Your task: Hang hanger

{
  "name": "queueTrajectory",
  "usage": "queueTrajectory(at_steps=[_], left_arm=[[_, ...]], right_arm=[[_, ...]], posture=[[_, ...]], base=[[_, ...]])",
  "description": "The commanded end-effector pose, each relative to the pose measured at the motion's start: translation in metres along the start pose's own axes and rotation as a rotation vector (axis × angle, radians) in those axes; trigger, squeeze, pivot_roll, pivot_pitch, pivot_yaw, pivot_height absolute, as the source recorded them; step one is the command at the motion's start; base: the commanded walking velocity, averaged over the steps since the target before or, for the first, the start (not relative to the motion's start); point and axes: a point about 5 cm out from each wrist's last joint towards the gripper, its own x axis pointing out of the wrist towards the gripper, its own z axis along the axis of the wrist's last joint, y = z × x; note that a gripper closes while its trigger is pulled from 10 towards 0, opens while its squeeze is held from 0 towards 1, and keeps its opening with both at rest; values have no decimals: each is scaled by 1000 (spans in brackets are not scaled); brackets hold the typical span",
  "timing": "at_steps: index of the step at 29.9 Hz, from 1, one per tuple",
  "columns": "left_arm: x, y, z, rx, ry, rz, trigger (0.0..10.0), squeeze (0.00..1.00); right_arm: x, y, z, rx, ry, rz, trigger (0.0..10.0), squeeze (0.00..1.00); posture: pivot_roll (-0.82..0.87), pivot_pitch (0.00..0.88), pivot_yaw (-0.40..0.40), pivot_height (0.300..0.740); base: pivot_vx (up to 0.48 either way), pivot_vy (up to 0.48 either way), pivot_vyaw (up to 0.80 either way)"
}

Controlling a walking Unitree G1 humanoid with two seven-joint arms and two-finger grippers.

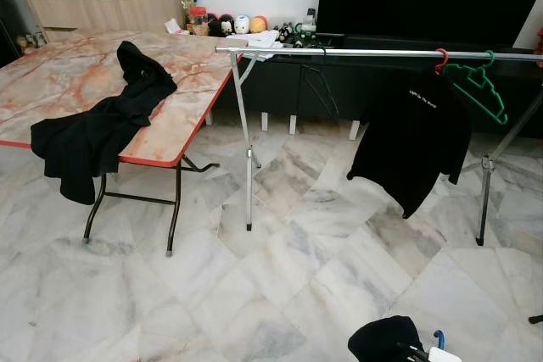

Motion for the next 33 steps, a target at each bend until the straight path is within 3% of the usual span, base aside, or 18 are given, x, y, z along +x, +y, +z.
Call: queueTrajectory(at_steps=[1,5,6,7,8,16,19,21,26,29,30,33], left_arm=[[0,2,4,32,-16,-12,10000,0],[3,2,17,47,-58,-11,10000,0],[6,-2,26,54,-84,-15,10000,0],[6,-2,26,54,-84,-15,10000,0],[9,-9,34,60,-102,-24,10000,0],[16,-28,57,54,-181,-41,10000,0],[17,-30,68,88,-229,-57,10000,0],[16,-28,81,217,-271,-73,10000,0],[12,-18,104,449,-332,-112,10000,0],[8,-14,121,512,-385,-147,10000,0],[6,-16,132,547,-418,-175,10000,0],[3,-24,145,600,-462,-229,10000,0]], right_arm=[[1,2,10,-10,-59,11,10000,0],[1,3,14,1,-105,11,10000,0],[6,2,42,-11,-189,3,10000,0],[6,2,42,-11,-189,3,10000,0],[9,0,65,-13,-251,-11,10000,0],[9,-3,75,-18,-289,-12,10000,0],[10,0,83,-154,-298,47,10000,0],[10,12,93,-344,-313,205,10000,0],[7,19,107,-431,-348,369,10000,0],[5,21,118,-520,-359,468,10000,0],[3,23,121,-625,-343,549,10000,0],[0,25,123,-756,-315,653,10000,0]], posture=[[61,0,4,740],[60,0,6,740],[56,0,9,740],[56,0,9,740],[55,0,11,740],[61,0,13,740],[63,0,15,740],[58,0,19,740],[68,0,14,740],[66,0,11,740],[67,0,10,740],[61,0,9,740]], base=[[0,0,0],[0,0,0],[0,0,0],[0,0,0],[0,0,0],[0,0,0],[0,0,0],[0,0,0],[0,0,0],[0,0,0],[0,0,0],[0,0,0]])
